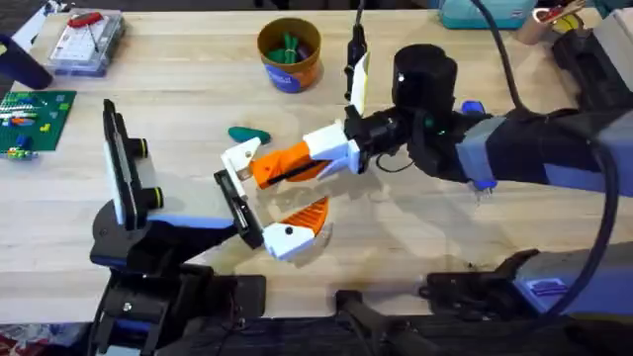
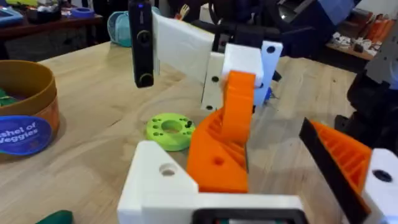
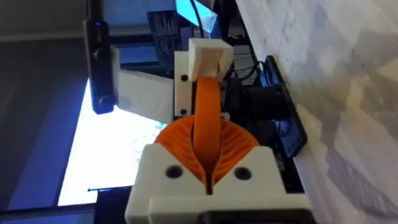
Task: Pick up the gripper from the table and insert it into the empty holder that is missing its gripper. Then pick up a screw, insert it into the mounting hole, and use the screwdriver to tighten it. Finally, clean up the table by picking up the vegetable and placing it into the bucket.
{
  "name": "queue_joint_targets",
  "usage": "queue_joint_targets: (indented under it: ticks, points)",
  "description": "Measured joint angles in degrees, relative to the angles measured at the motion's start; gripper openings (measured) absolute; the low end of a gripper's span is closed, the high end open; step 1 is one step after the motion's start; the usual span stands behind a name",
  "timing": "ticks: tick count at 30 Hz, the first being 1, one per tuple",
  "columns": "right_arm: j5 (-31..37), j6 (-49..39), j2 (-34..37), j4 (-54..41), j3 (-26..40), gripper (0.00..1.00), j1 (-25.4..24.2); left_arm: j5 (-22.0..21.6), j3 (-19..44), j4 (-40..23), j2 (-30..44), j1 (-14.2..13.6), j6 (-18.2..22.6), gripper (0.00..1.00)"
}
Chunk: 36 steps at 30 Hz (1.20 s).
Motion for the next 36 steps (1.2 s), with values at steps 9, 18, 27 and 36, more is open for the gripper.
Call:
queue_joint_targets:
  ticks: [9, 18, 27, 36]
  points:
    - [0.37, 2.53, 0.0, 1.52, 0.2, 0.014, 0.0, 0.02, 0.0, 0.26, -0.02, 0.0, 0.15, 0.986]
    - [1.41, 2.64, -0.02, 1.46, 0.2, 0.015, 0.0, 0.04, 0.0, 0.22, 0.0, 0.0, 0.15, 0.986]
    - [3.23, 2.25, 0.0, 1.48, 0.2, 0.015, 0.2, -0.61, 0.0, 0.04, 0.0, 0.0, 0.15, 0.987]
    - [2.74, 1.19, 2.26, 2.42, 0.88, 0.015, 0.26, -1.57, -0.02, 0.06, 0.0, 0.28, -0.56, 0.987]
